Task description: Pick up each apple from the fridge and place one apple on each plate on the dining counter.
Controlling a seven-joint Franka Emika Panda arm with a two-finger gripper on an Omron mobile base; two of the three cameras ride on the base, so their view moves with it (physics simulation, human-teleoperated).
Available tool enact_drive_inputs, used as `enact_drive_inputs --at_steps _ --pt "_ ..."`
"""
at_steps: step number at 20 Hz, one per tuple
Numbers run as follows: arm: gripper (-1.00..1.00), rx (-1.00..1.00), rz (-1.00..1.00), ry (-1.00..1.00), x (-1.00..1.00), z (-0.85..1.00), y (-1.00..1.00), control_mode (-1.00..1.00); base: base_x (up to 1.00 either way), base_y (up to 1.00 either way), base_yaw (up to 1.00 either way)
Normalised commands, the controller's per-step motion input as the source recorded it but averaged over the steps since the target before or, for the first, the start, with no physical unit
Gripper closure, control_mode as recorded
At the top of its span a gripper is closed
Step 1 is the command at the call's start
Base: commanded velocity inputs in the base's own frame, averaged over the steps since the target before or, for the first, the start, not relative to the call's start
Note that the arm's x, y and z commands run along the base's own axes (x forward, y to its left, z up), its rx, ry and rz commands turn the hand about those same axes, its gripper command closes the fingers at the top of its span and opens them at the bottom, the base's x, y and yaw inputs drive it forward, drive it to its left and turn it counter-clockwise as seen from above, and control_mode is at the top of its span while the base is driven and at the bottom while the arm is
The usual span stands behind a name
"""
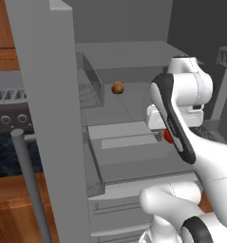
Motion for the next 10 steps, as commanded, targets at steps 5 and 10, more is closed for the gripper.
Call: enact_drive_inputs --at_steps 5,10 --pt "1.00 0.00 -0.04 0.00 -0.69 0.18 0.01 -1.00 0.00 0.00 0.00" --pt "1.00 0.00 -0.05 0.00 -0.84 0.15 0.00 -1.00 0.00 0.00 0.00"
